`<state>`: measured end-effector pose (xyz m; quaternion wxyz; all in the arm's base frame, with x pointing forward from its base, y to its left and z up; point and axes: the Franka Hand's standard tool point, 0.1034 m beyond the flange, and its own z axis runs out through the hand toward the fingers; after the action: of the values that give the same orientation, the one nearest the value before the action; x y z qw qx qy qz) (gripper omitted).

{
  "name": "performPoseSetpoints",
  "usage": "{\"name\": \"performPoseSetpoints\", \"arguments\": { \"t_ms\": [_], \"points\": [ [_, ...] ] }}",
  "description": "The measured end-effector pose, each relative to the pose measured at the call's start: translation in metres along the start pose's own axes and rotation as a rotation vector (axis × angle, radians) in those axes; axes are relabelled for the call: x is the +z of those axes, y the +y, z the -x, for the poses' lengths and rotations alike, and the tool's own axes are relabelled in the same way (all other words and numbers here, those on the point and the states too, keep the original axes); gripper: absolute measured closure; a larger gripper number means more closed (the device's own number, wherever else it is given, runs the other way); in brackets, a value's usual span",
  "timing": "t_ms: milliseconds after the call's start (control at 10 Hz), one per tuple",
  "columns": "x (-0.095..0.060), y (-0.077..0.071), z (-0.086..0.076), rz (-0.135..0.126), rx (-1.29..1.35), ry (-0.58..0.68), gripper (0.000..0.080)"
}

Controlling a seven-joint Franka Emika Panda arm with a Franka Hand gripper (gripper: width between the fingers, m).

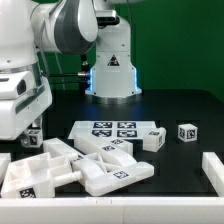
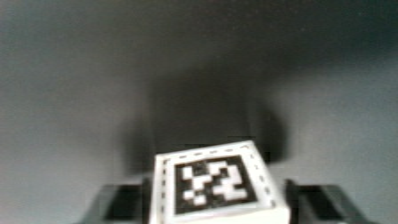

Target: Assemble chair

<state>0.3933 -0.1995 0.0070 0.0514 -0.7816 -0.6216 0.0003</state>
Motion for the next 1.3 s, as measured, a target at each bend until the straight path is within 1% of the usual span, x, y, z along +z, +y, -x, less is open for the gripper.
{"name": "performPoseSetpoints", "arguments": {
  "t_ms": [100, 200, 300, 400, 500, 700, 800, 900, 1000, 1300],
  "points": [
    [0.0, 0.0, 0.0, 0.0, 0.0, 0.0, 0.0266],
    [-0.001, 0.001, -0.002, 0.002, 0.027, 0.0, 0.0187],
    [-0.01, 0.008, -0.012, 0.008, 0.101, -0.002, 0.0187],
    [-0.02, 0.015, -0.022, -0.001, 0.141, -0.003, 0.0156],
    [-0.028, 0.022, -0.029, 0.0, 0.184, -0.002, 0.0151],
    [-0.035, 0.035, -0.048, 0.013, 0.274, 0.0, 0.015],
    [-0.035, 0.041, -0.059, 0.019, 0.304, 0.004, 0.015],
    [-0.033, 0.044, -0.066, 0.02, 0.322, 0.011, 0.015],
    [-0.031, 0.042, -0.066, 0.01, 0.333, 0.016, 0.015],
    [-0.03, 0.041, -0.065, 0.009, 0.332, 0.015, 0.015]
  ]
}}
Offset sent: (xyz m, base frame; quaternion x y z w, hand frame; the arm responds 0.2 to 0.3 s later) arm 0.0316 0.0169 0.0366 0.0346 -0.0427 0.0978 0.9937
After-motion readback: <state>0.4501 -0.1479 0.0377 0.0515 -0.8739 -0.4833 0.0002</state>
